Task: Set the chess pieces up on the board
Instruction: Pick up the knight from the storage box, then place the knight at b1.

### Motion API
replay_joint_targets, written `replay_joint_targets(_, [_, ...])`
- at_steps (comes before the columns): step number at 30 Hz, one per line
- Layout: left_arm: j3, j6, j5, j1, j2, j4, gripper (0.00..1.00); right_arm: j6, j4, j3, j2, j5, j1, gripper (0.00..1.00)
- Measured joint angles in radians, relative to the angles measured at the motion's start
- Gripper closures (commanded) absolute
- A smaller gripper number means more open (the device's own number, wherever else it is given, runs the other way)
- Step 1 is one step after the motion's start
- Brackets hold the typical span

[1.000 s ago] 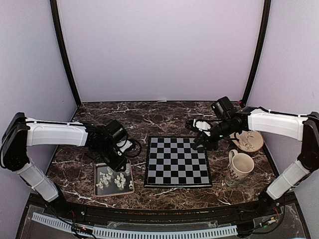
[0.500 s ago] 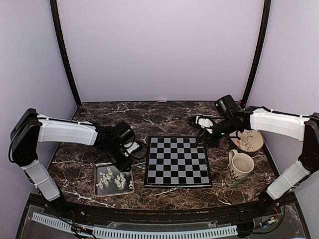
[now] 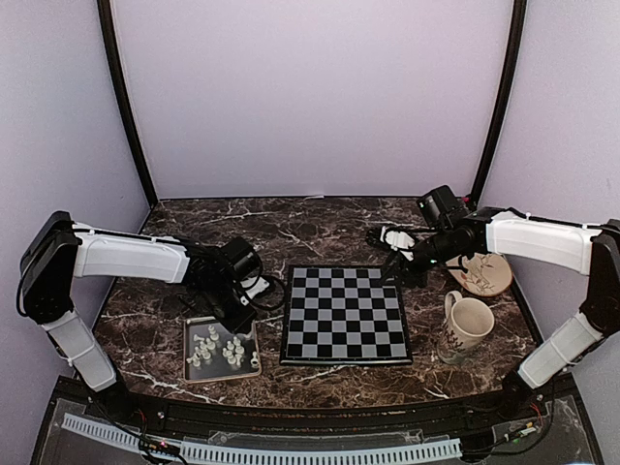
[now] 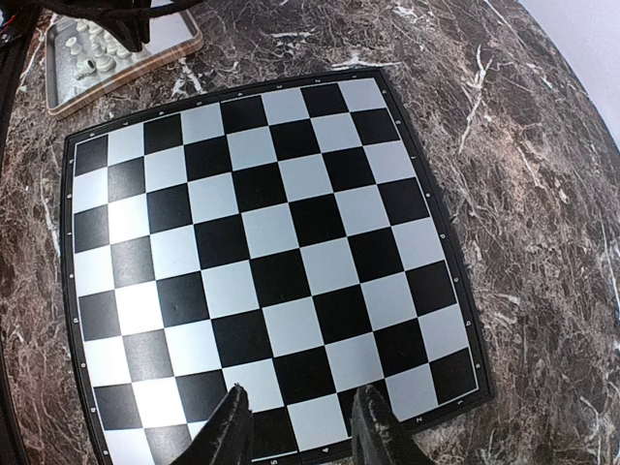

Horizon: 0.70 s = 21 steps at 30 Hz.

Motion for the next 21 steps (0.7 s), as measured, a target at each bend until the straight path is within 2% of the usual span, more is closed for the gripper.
replay_joint_targets(11, [0.026, -0.003, -0.008, 0.0, -0.003, -0.065, 1.0, 0.0, 0.0, 0.0, 0.0, 0.0, 0.0, 0.65])
replay_joint_targets(21, [0.113, 0.003, 0.096, -0.007, -0.081, -0.085, 1.0, 0.0, 0.002, -0.001, 0.0, 0.004, 0.0, 0.66])
